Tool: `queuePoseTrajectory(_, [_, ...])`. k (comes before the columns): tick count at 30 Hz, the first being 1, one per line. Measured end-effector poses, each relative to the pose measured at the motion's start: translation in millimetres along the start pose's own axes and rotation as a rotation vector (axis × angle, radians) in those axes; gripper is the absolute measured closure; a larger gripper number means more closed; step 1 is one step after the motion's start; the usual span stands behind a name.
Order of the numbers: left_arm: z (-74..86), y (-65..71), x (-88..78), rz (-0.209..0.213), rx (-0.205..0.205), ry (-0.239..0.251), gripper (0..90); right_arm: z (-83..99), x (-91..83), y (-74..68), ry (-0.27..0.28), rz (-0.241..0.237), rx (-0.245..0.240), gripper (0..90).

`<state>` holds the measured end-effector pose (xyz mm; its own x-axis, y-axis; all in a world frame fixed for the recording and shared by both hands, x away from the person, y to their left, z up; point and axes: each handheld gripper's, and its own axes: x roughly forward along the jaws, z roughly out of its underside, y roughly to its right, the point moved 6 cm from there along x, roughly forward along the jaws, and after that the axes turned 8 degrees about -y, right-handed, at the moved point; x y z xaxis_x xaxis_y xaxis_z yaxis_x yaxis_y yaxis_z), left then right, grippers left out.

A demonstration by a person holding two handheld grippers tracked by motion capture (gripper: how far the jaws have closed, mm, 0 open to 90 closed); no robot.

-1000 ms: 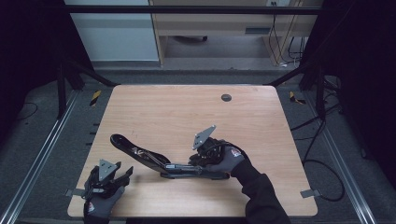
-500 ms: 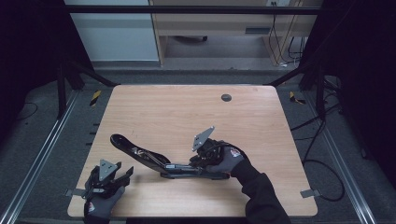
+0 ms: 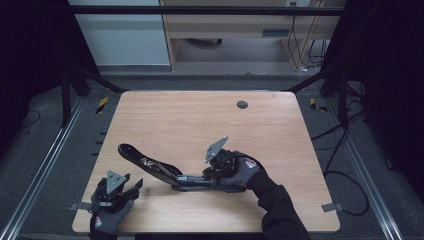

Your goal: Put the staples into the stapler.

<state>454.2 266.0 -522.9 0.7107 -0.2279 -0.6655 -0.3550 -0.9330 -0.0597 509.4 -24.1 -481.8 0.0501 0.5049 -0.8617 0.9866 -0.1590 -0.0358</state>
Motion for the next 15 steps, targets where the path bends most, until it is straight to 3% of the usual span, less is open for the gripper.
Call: queuePoseTrajectory(15, [0.0, -0.1, 0.1, -0.001, 0.0, 0.001, 46.5, 0.8, 4.0, -0.1, -0.016, 0.003, -0.014, 78.1])
